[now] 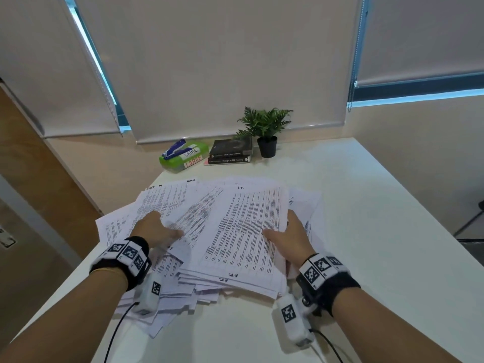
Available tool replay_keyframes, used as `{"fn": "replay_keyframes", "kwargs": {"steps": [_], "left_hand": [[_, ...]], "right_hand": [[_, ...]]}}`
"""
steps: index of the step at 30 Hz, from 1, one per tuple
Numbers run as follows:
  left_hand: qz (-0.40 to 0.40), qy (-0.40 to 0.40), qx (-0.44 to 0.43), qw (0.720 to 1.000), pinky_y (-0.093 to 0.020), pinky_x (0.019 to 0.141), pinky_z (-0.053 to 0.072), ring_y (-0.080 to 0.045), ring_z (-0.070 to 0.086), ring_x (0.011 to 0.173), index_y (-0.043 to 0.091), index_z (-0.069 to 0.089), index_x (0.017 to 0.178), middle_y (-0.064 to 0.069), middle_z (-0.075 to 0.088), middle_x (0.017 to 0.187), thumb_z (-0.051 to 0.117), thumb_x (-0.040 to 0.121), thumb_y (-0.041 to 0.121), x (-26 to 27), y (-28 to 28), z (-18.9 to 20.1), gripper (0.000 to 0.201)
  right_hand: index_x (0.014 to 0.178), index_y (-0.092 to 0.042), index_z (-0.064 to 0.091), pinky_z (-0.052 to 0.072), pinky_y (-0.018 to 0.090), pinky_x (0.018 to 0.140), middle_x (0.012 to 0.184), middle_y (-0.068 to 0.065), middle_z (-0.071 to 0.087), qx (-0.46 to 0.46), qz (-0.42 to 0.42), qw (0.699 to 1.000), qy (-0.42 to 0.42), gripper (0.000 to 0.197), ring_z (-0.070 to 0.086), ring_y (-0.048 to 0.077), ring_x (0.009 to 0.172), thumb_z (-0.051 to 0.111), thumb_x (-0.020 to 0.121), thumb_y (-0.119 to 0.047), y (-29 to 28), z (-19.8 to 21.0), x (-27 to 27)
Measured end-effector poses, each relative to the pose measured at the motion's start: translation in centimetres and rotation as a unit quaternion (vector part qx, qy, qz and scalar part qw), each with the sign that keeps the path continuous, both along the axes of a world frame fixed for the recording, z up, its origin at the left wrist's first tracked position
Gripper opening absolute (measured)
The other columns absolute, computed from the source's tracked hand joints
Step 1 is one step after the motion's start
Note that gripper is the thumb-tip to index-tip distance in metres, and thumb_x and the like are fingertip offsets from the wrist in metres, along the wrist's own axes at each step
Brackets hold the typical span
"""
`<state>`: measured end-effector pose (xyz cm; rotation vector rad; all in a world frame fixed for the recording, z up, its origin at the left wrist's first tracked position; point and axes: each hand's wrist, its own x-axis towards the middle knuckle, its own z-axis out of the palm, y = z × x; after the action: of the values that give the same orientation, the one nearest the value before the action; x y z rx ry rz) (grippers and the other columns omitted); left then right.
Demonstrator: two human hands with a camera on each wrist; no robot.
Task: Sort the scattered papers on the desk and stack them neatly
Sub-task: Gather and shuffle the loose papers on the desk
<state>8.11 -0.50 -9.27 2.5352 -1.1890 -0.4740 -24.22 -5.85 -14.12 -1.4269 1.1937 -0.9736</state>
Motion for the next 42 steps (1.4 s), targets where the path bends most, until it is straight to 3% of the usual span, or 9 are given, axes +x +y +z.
{"fn": "replay_keyframes", "kwargs": {"steps": [5, 8, 11, 16, 19, 22, 27, 33, 42], "left_hand": [[0.013, -0.018, -0.007, 1.000, -0.051, 0.108, 0.049, -0.043, 0.052, 0.134, 0.010, 0.062, 0.129, -0.020, 0.056, 0.138, 0.083, 0.083, 0.053, 0.1, 0.4, -0.3, 0.066], [-0.003, -0.026, 0.044, 0.999, -0.039, 0.099, 0.044, -0.034, 0.052, 0.130, 0.004, 0.043, 0.150, -0.014, 0.054, 0.143, 0.080, 0.080, 0.065, 0.5, 0.3, -0.6, 0.100], [-0.001, -0.016, 0.006, 1.000, -0.035, 0.086, 0.046, -0.033, 0.065, 0.101, 0.008, 0.068, 0.103, -0.014, 0.070, 0.106, 0.085, 0.077, 0.063, 0.4, 0.2, -0.9, 0.064], [0.009, -0.035, 0.045, 0.998, -0.041, 0.096, 0.049, -0.035, 0.055, 0.124, 0.004, 0.047, 0.142, -0.017, 0.058, 0.138, 0.080, 0.068, 0.079, 0.7, 0.4, -1.1, 0.111], [0.000, 0.023, -0.011, 1.000, -0.031, 0.069, 0.045, -0.018, 0.055, 0.078, 0.007, 0.055, 0.122, -0.001, 0.058, 0.091, 0.090, 0.075, 0.053, 1.0, 0.7, -0.8, 0.074], [0.002, 0.022, -0.044, 0.999, -0.035, 0.086, 0.052, -0.035, 0.065, 0.103, 0.003, 0.063, 0.125, -0.014, 0.069, 0.120, 0.083, 0.090, 0.036, 1.2, 0.7, -0.3, 0.052], [0.001, -0.042, -0.203, 0.978, -0.041, 0.076, 0.056, -0.039, 0.068, 0.086, 0.007, 0.067, 0.092, -0.019, 0.072, 0.093, 0.058, 0.102, 0.028, 1.4, 0.7, 2.8, 0.024], [0.087, 0.134, -0.462, 0.872, -0.034, 0.055, 0.050, -0.025, 0.070, 0.061, 0.009, 0.056, 0.118, -0.011, 0.068, 0.108, 0.049, 0.109, 0.026, -2.4, 2.2, 8.7, 0.019], [-0.082, 0.350, -0.194, 0.913, -0.031, 0.053, 0.055, -0.022, 0.069, 0.058, 0.022, 0.051, 0.098, -0.019, 0.076, 0.096, 0.058, 0.107, 0.009, -13.1, 4.8, 2.3, 0.017]], "right_hand": [[0.161, -0.035, 0.014, 0.036, 0.041, 0.118, 0.158, -0.002, 0.043, 0.007, -0.013, 0.999, -0.045, 0.104, 0.047, 0.018, 0.140, 0.082, 0.087, -0.010, 0.1, -0.2, 0.1], [0.149, -0.026, 0.051, 0.031, 0.040, 0.122, 0.151, -0.005, 0.051, -0.025, -0.014, 0.999, 0.016, 0.065, 0.045, 0.015, 0.141, 0.078, 0.091, -0.014, 0.3, -0.1, 0.1], [0.128, -0.017, 0.071, 0.030, 0.027, 0.113, 0.142, -0.001, 0.062, -0.013, 0.000, 0.999, 0.031, 0.032, 0.051, 0.018, 0.139, 0.072, 0.096, -0.014, 0.5, 0.5, 0.0], [0.148, -0.019, 0.053, 0.035, 0.026, 0.111, 0.155, -0.002, 0.047, -0.030, 0.041, 0.995, 0.091, 0.061, 0.044, 0.018, 0.144, 0.065, 0.092, 0.001, 1.2, 2.1, 0.1], [0.149, -0.024, 0.051, 0.048, 0.007, 0.081, 0.153, -0.009, 0.045, -0.053, 0.043, 0.994, 0.086, 0.064, 0.060, 0.002, 0.109, 0.056, 0.093, 0.008, 1.1, 3.0, -0.5], [0.138, -0.022, 0.062, 0.047, 0.013, 0.055, 0.144, -0.006, 0.055, -0.037, 0.028, 0.996, 0.071, 0.061, 0.058, -0.001, 0.066, 0.053, 0.090, 0.014, 0.3, 2.9, -1.3], [0.119, -0.014, 0.074, 0.044, 0.039, 0.113, 0.141, 0.008, 0.061, 0.050, -0.009, 0.997, 0.065, 0.038, 0.053, 0.025, 0.135, 0.059, 0.091, 0.008, 0.3, 1.3, -2.3], [0.130, -0.014, 0.070, 0.047, 0.029, 0.101, 0.146, 0.006, 0.057, 0.053, 0.005, 0.995, 0.080, 0.041, 0.058, 0.023, 0.126, 0.053, 0.096, 0.002, 0.5, 1.2, -1.8], [0.147, -0.016, 0.057, 0.027, 0.049, 0.123, 0.155, 0.000, 0.048, 0.150, -0.011, 0.987, -0.055, 0.091, 0.042, 0.028, 0.145, 0.050, 0.086, -0.083, 0.8, 3.2, -2.6]]}}
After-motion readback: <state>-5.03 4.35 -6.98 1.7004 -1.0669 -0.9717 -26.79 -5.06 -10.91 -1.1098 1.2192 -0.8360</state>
